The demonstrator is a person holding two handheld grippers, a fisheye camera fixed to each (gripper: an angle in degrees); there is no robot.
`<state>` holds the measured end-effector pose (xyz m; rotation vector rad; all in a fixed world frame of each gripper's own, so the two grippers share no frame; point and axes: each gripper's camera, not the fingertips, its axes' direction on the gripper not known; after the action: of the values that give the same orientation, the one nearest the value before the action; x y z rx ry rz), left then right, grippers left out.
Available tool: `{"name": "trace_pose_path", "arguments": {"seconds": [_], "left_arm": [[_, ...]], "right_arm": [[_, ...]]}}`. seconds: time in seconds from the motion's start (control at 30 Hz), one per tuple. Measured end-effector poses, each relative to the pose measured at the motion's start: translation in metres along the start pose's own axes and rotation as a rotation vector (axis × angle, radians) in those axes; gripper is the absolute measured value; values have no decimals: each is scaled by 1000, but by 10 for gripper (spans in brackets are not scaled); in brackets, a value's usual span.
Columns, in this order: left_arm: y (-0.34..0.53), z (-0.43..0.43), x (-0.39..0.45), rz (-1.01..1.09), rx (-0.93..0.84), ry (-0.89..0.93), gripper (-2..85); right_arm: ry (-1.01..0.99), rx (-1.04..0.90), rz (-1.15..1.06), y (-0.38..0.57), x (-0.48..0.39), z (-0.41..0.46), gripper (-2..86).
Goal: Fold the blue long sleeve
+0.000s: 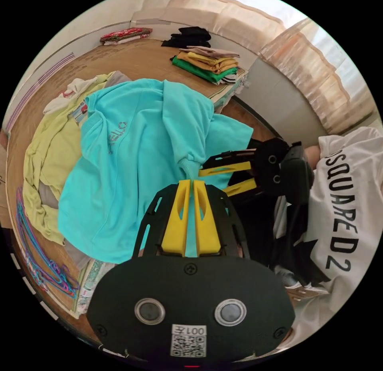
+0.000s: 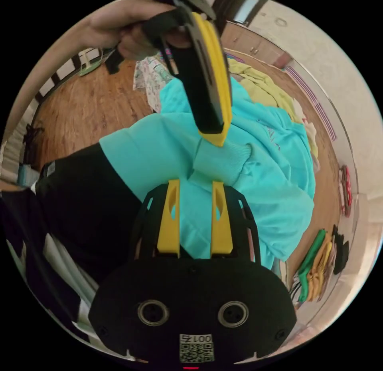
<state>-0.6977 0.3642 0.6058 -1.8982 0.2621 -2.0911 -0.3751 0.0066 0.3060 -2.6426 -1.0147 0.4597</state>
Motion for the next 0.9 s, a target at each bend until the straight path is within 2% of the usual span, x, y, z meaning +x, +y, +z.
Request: {"name": "trace_pose_path", "arguments": {"seconds": [0.17,0.37,0.53,0.73,0.9], "left_arm": [[17,-17,-12,-98,127,151,-9],[21,-52,5,-104,240,208,-9],[3,-74,38,-44,248,158,-9],[-26,-97,84,61,257,115,-9],[-46,-102,124,137,235,29,-9]], "right_arm": [[-16,60,196,12,16,-13,112],[-97,217,360,57,37,-50,101],[-127,246,411,91,48,-75,111],[-68,287,523,143,62,-107,116],[-45,317,597,163,79,-110,71]]}}
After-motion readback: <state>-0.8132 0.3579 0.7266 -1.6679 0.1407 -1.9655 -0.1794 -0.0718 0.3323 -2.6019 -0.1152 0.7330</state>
